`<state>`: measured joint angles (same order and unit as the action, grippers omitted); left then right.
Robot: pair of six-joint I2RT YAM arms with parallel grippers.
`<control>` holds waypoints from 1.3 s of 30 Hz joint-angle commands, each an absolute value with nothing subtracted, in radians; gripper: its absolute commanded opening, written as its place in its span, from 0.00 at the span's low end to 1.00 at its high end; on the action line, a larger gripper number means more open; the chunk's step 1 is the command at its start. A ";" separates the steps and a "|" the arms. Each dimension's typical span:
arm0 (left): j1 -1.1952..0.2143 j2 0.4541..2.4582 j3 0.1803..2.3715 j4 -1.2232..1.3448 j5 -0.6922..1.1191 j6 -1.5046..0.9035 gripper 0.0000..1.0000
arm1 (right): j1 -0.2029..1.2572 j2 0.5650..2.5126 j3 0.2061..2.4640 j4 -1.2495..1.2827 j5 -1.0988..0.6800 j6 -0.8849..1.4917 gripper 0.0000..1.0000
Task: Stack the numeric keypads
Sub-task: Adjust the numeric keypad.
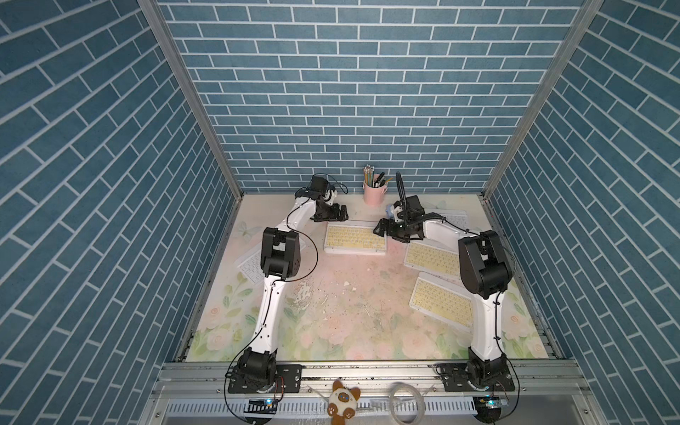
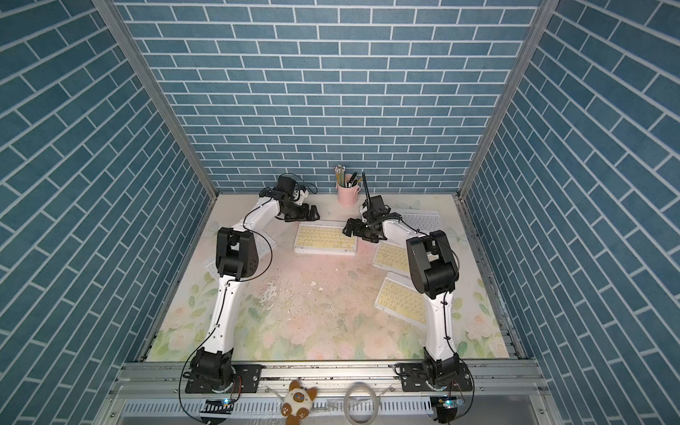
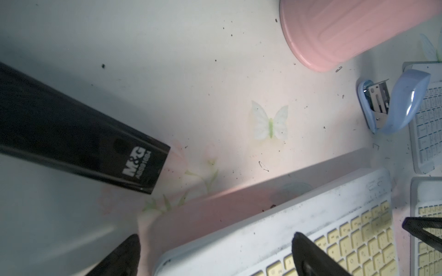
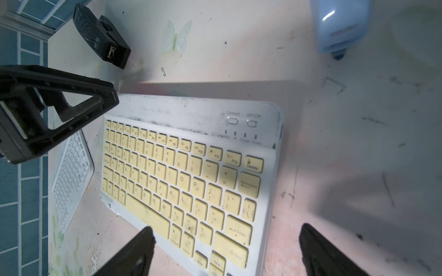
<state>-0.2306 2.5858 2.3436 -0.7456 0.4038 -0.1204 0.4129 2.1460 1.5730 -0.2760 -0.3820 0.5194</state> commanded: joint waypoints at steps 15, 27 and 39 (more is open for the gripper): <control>-0.224 2.469 2.277 -0.739 0.420 -0.139 1.00 | 0.408 2.342 1.855 -0.424 -0.333 0.488 0.95; -0.179 2.334 2.043 -0.613 0.462 -0.256 1.00 | 0.409 2.386 1.943 -0.454 -0.321 0.482 0.94; -0.150 2.187 1.798 -0.533 0.491 -0.393 1.00 | 0.425 2.420 2.007 -0.474 -0.308 0.483 0.94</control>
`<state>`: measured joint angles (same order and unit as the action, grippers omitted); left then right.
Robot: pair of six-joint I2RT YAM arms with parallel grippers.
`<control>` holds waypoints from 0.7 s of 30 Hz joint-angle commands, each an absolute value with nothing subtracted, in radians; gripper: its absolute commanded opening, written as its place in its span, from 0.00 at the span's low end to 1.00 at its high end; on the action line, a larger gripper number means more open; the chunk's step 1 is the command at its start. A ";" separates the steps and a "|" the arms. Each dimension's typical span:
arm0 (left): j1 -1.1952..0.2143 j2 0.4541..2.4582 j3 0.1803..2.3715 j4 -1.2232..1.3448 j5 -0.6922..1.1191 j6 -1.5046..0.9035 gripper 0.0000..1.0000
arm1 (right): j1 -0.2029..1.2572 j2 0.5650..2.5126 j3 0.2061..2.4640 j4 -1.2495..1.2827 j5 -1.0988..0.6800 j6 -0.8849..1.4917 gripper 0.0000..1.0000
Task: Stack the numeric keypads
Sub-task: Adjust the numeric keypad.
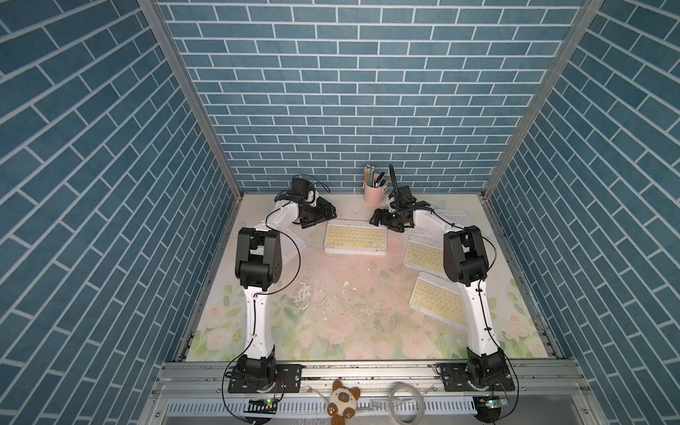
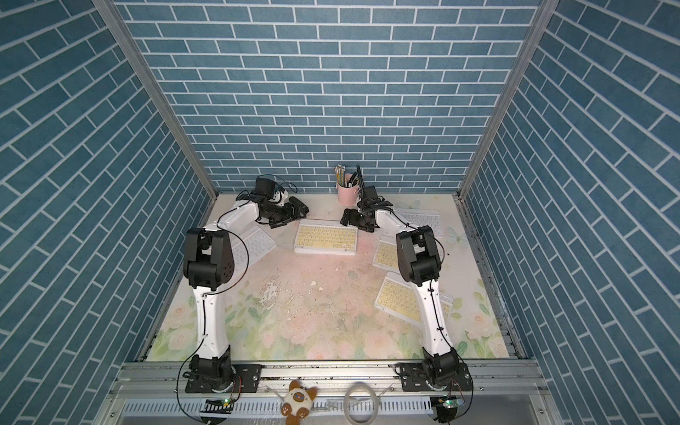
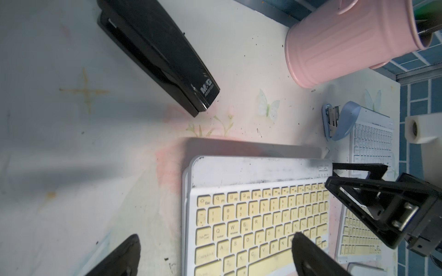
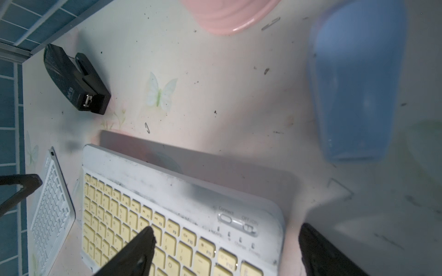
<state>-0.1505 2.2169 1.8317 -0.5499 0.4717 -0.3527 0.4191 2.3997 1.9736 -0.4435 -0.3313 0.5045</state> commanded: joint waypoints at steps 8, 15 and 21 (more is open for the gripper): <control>-0.140 2.096 1.623 -0.449 0.551 -0.490 1.00 | 0.434 2.446 2.053 -0.497 -0.298 0.481 0.94; -0.128 2.038 1.546 -0.439 0.568 -0.508 1.00 | 0.445 2.465 2.092 -0.515 -0.286 0.480 0.94; -0.126 2.015 1.516 -0.445 0.566 -0.501 0.99 | 0.447 2.470 2.100 -0.519 -0.281 0.480 0.93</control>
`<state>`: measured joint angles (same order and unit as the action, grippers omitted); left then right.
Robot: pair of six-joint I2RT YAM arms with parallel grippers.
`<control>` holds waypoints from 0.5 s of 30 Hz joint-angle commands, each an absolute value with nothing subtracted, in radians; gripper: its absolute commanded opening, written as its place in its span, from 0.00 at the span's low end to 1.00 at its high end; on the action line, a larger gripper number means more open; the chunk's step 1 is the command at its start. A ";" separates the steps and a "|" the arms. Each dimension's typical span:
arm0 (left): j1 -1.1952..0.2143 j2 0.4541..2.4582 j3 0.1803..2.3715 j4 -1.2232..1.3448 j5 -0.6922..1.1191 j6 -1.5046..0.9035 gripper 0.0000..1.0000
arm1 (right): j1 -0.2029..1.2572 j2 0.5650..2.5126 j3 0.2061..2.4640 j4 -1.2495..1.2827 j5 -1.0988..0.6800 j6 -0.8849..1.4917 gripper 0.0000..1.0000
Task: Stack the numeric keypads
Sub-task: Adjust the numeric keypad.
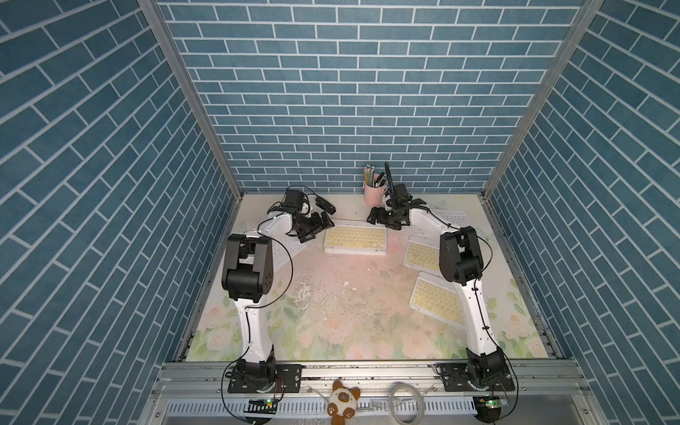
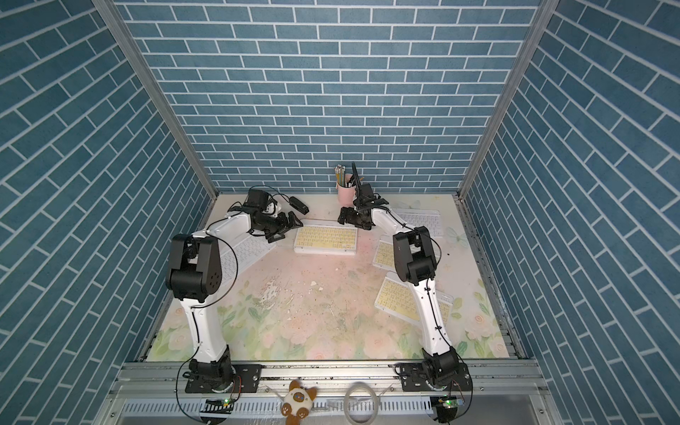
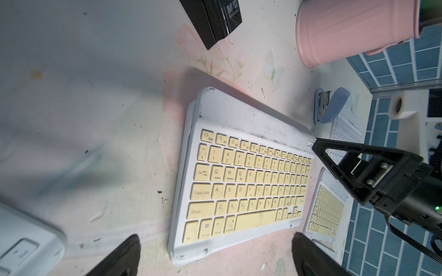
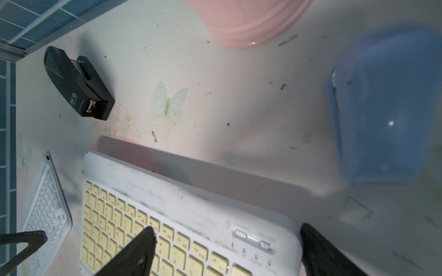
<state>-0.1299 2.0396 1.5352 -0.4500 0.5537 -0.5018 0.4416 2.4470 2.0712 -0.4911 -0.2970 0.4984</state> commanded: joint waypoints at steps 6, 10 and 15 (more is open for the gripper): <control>-0.126 2.010 1.505 -0.446 0.581 -0.506 1.00 | 0.446 2.464 2.098 -0.542 -0.255 0.459 0.93; -0.126 1.986 1.514 -0.484 0.576 -0.483 0.99 | 0.438 2.425 2.058 -0.525 -0.252 0.456 0.93; -0.122 1.918 1.537 -0.643 0.464 -0.380 1.00 | 0.432 2.341 1.975 -0.491 -0.246 0.451 0.94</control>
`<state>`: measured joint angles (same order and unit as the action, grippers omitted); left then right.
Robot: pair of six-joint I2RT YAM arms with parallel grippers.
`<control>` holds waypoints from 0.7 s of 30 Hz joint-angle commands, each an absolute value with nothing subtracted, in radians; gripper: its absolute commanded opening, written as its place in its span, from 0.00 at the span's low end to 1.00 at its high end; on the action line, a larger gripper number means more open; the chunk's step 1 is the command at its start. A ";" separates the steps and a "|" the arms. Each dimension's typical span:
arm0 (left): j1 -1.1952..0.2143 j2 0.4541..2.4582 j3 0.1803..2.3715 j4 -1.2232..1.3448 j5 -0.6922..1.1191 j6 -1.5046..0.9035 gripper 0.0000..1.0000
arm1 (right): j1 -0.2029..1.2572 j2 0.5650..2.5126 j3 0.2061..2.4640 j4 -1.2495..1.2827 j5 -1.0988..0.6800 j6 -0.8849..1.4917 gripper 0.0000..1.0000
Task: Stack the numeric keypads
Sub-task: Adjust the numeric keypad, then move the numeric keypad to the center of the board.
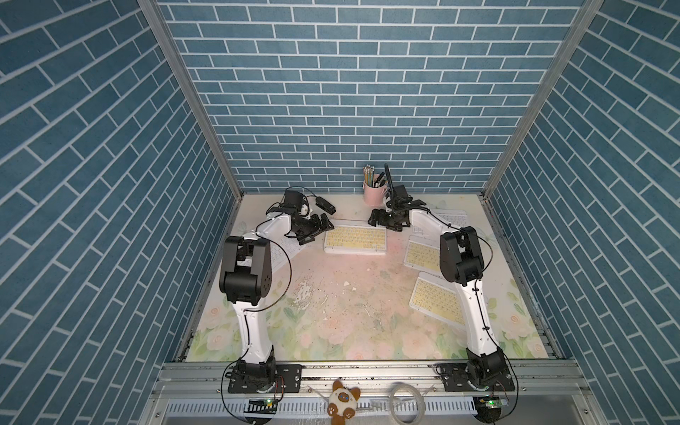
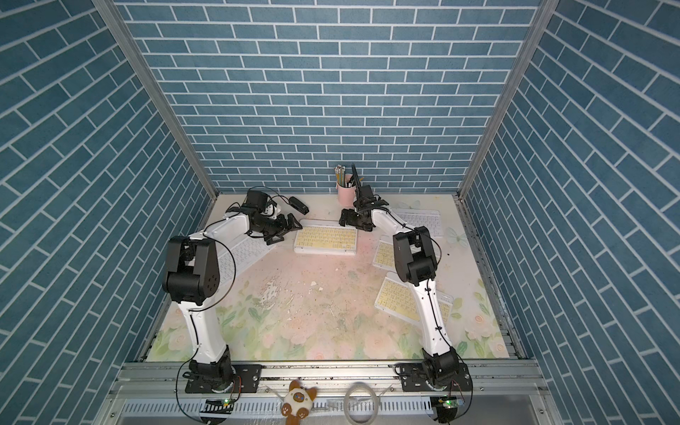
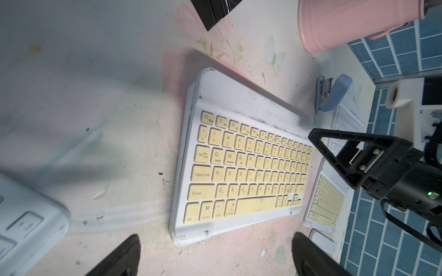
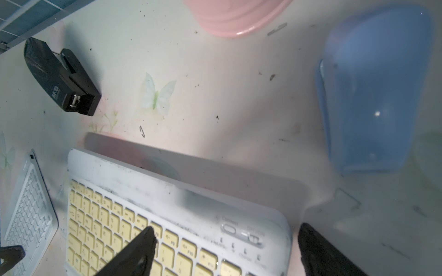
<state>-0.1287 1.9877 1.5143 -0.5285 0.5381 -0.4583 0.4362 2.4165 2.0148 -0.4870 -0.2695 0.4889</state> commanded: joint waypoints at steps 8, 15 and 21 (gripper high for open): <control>0.004 1.790 1.496 -0.815 0.147 -0.280 1.00 | 0.438 2.118 1.734 -0.373 -0.257 0.457 0.96; 0.120 2.006 1.744 -0.924 0.015 -0.258 1.00 | 0.475 1.922 1.514 -0.282 -0.290 0.436 0.98; 0.123 2.240 2.032 -0.981 0.020 -0.267 0.99 | 0.482 1.771 1.315 -0.210 -0.327 0.454 0.99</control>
<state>0.1287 2.1841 1.9408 -0.9012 0.0399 -0.2760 0.4828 1.8164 1.3712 -0.2523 -0.3016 0.4644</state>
